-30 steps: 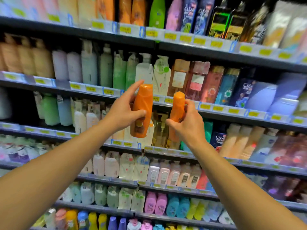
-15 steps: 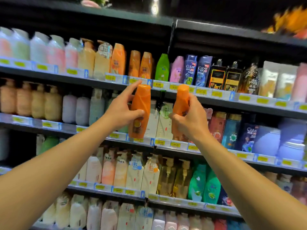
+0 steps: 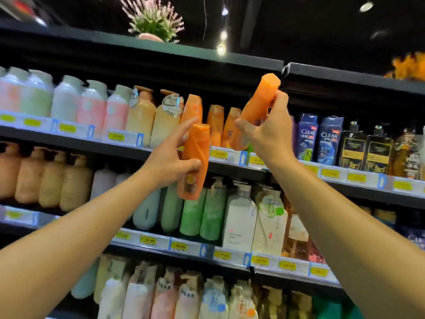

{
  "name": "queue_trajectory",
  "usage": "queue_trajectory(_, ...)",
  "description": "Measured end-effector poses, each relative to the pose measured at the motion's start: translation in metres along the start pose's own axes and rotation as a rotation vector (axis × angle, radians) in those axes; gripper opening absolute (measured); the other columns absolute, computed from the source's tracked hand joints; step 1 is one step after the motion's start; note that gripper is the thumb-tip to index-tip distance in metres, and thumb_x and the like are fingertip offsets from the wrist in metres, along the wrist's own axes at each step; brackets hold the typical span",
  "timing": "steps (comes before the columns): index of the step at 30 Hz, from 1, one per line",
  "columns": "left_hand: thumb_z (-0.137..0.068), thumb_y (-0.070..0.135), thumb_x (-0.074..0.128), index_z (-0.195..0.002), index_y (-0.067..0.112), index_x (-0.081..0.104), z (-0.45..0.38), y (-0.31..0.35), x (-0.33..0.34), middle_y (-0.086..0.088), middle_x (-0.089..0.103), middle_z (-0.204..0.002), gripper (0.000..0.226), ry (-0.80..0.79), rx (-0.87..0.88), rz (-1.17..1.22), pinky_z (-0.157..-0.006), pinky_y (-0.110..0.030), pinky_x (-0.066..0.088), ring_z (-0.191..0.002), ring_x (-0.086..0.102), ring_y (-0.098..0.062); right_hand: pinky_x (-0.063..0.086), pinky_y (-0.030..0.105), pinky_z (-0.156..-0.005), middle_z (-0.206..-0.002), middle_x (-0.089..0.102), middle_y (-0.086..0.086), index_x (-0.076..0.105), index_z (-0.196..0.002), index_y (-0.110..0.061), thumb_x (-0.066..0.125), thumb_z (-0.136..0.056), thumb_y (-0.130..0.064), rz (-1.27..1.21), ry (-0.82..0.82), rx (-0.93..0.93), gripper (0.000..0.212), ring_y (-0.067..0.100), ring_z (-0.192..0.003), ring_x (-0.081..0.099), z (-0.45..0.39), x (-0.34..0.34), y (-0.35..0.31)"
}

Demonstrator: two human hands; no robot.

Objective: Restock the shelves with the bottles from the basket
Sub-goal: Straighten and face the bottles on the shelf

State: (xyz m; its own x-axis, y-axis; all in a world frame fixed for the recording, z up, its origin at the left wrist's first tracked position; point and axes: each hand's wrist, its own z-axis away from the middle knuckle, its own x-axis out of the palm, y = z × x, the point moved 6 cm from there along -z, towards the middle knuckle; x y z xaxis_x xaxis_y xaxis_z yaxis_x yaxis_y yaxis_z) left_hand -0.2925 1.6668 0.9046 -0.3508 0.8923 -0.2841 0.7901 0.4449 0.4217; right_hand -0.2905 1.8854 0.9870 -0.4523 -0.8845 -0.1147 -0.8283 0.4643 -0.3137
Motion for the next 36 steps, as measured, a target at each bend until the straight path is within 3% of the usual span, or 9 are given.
queue_trajectory(3,-0.075,0.009,0.078,-0.137,0.062,0.033,-0.012,-0.015,-0.016,0.010,0.059,-0.126,0.094,-0.002,0.009,0.038,-0.072,-0.019,0.056,-0.104,0.066,-0.013,0.042,0.020,-0.065,-0.102,0.057,-0.008,0.038,-0.114,-0.029,0.089,-0.069,-0.032,0.036,0.009,-0.010,0.068,0.001,-0.077,0.055,-0.022,0.035,0.000)
queue_trajectory(8,-0.067,0.019,0.076,-0.133,0.063,0.036,-0.026,-0.032,-0.039,0.005,0.066,-0.116,0.089,0.039,0.008,0.090,-0.075,-0.028,0.059,-0.091,0.072,-0.012,0.038,0.027,-0.063,-0.091,0.052,-0.015,0.036,-0.105,-0.027,0.086,-0.068,-0.044,0.120,0.054,0.024,0.064,-0.001,-0.075,0.053,-0.043,0.075,0.009)
queue_trajectory(10,-0.071,0.013,0.079,-0.135,0.060,0.035,-0.028,-0.035,-0.044,0.002,0.065,-0.119,0.091,0.036,0.013,0.104,-0.073,-0.027,0.058,-0.092,0.072,-0.013,0.038,0.030,-0.069,-0.094,0.055,-0.010,0.037,-0.104,-0.025,0.085,-0.068,-0.048,0.191,0.041,0.059,0.064,0.010,-0.078,0.056,-0.047,0.087,0.014)
queue_trajectory(14,-0.079,0.003,0.078,-0.138,0.054,0.034,-0.029,-0.039,-0.053,0.008,0.063,-0.117,0.090,0.047,0.029,0.090,-0.068,-0.020,0.056,-0.093,0.070,-0.005,0.039,0.034,-0.072,-0.102,0.059,-0.003,0.040,-0.106,-0.020,0.082,-0.069,-0.057,0.351,-0.027,0.127,0.067,0.024,-0.092,0.059,-0.051,0.106,0.022)
queue_trajectory(22,-0.079,0.014,0.079,-0.147,0.050,0.029,-0.028,-0.046,-0.054,0.003,0.063,-0.117,0.092,0.035,-0.012,0.030,-0.075,-0.032,0.061,-0.088,0.072,-0.011,0.041,0.037,-0.070,-0.120,0.059,0.009,0.044,-0.126,-0.010,0.074,-0.069,-0.070,0.518,-0.088,0.281,0.088,0.034,-0.109,0.060,-0.043,0.124,0.041)
queue_trajectory(36,-0.079,0.014,0.080,-0.147,0.049,0.030,-0.026,-0.050,-0.062,0.005,0.063,-0.115,0.092,0.038,-0.056,-0.014,-0.075,-0.033,0.062,-0.084,0.072,-0.009,0.041,0.038,-0.066,-0.111,0.061,0.008,0.042,-0.124,-0.010,0.069,-0.068,-0.077,0.621,-0.098,0.269,0.091,0.033,-0.103,0.062,-0.039,0.128,0.037)
